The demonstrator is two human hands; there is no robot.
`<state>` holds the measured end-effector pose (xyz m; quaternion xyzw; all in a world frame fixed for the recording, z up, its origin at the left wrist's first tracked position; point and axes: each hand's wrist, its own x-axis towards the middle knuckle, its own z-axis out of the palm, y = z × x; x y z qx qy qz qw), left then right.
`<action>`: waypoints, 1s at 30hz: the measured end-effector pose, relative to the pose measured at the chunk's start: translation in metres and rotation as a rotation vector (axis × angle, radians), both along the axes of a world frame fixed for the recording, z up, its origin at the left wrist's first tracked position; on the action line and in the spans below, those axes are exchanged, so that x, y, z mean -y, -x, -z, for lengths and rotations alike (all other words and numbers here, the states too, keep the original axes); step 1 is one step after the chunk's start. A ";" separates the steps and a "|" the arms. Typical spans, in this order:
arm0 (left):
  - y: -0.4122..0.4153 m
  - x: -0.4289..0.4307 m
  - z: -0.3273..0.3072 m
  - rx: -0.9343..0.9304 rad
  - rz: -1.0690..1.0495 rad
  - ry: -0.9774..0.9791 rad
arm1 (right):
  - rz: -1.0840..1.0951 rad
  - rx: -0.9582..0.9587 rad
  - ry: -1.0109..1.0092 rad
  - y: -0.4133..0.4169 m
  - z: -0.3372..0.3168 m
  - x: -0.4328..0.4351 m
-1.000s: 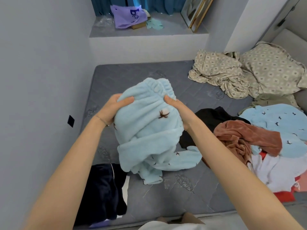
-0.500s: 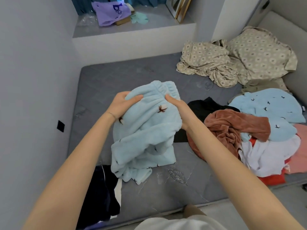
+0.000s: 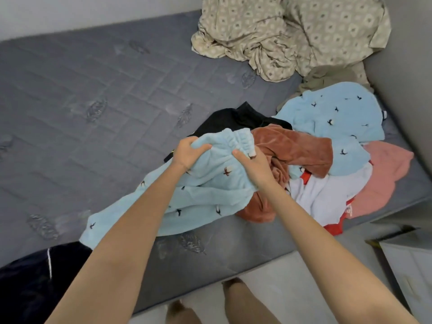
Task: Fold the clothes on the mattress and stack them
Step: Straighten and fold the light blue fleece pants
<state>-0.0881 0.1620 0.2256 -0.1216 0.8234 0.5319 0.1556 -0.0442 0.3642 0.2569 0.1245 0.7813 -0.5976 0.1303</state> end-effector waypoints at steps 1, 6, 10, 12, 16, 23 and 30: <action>0.010 -0.014 0.013 0.004 0.003 0.012 | 0.014 0.000 -0.021 0.006 0.013 -0.012; 0.045 -0.061 0.082 0.064 0.048 0.130 | 0.064 0.046 -0.119 0.033 0.081 -0.050; 0.046 -0.074 0.135 0.059 0.074 0.214 | 0.058 0.102 -0.251 0.045 0.138 -0.063; 0.043 -0.077 0.153 0.021 0.084 0.257 | 0.070 0.128 -0.318 0.048 0.161 -0.067; 0.032 -0.073 0.182 -0.057 0.171 0.388 | 0.077 0.160 -0.473 0.053 0.186 -0.074; -0.020 -0.025 0.196 -0.123 0.173 0.605 | -0.132 -0.169 -0.780 0.041 0.181 -0.031; -0.065 0.059 0.213 -0.070 0.199 0.711 | -0.342 -0.136 -0.792 0.015 0.203 0.057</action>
